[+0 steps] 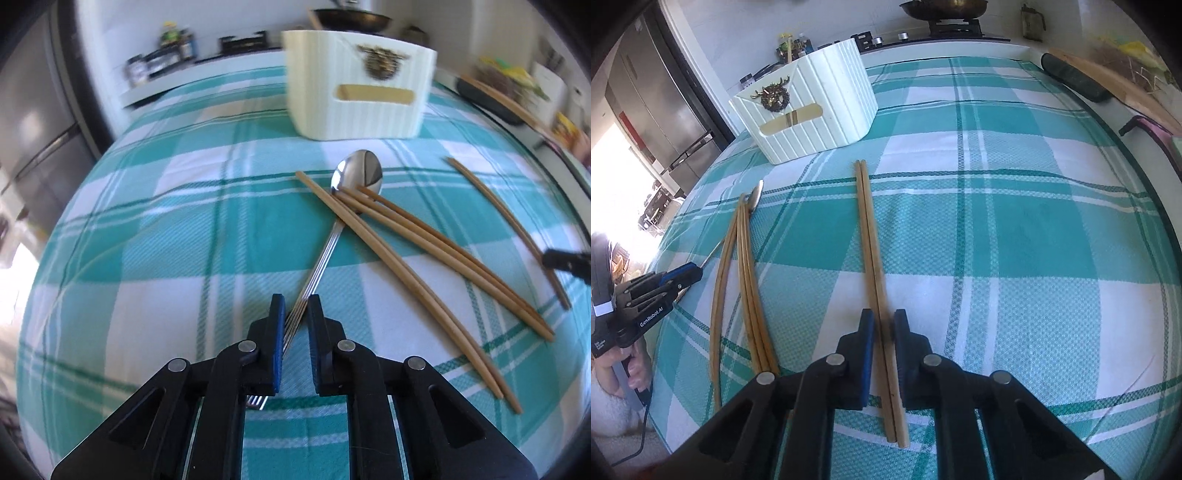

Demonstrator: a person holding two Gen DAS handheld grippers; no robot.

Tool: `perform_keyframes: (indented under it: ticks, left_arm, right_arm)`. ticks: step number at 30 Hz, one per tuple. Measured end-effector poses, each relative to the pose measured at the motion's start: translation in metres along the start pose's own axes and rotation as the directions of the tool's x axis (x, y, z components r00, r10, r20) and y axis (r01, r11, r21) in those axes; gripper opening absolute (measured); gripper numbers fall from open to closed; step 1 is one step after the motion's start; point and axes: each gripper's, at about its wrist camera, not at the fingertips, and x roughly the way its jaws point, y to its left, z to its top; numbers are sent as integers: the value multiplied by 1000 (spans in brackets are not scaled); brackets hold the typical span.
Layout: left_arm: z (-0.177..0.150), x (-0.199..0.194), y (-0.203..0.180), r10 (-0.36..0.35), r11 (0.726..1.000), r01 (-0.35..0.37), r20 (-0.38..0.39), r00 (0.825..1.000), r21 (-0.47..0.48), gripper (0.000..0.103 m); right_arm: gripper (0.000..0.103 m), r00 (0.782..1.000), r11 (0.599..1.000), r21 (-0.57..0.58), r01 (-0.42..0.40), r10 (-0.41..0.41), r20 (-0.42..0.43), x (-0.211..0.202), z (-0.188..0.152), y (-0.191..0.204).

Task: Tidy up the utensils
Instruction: 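Close the left tool on the second spoon handle while the right tool grips a chopstick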

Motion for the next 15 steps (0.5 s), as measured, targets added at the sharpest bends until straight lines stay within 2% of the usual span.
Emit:
perform_keyframes:
  ticks: [4, 8, 11, 12, 15]
  left_arm:
    - [-3, -1, 22, 55, 994, -56, -4, 998, -97, 9]
    - [0, 3, 42, 88, 989, -89, -12, 996, -122, 9]
    - [2, 6, 53, 112, 984, -113, -13, 994, -135, 10]
    - [2, 7, 57, 114, 983, -115, -13, 993, -140, 11]
    - [2, 8, 70, 128, 976, -130, -22, 992, -172, 11]
  right_arm:
    - [9, 1000, 998, 57, 11, -12, 19, -4, -2, -10]
    - [11, 999, 998, 59, 37, -39, 27, -9, -2, -16]
    - [9, 990, 990, 10, 139, -139, 20, -9, -1, -14]
    - [6, 987, 987, -6, 159, -159, 25, -8, -2, -14]
    - [6, 984, 984, -20, 178, -177, 29, -10, -5, -14]
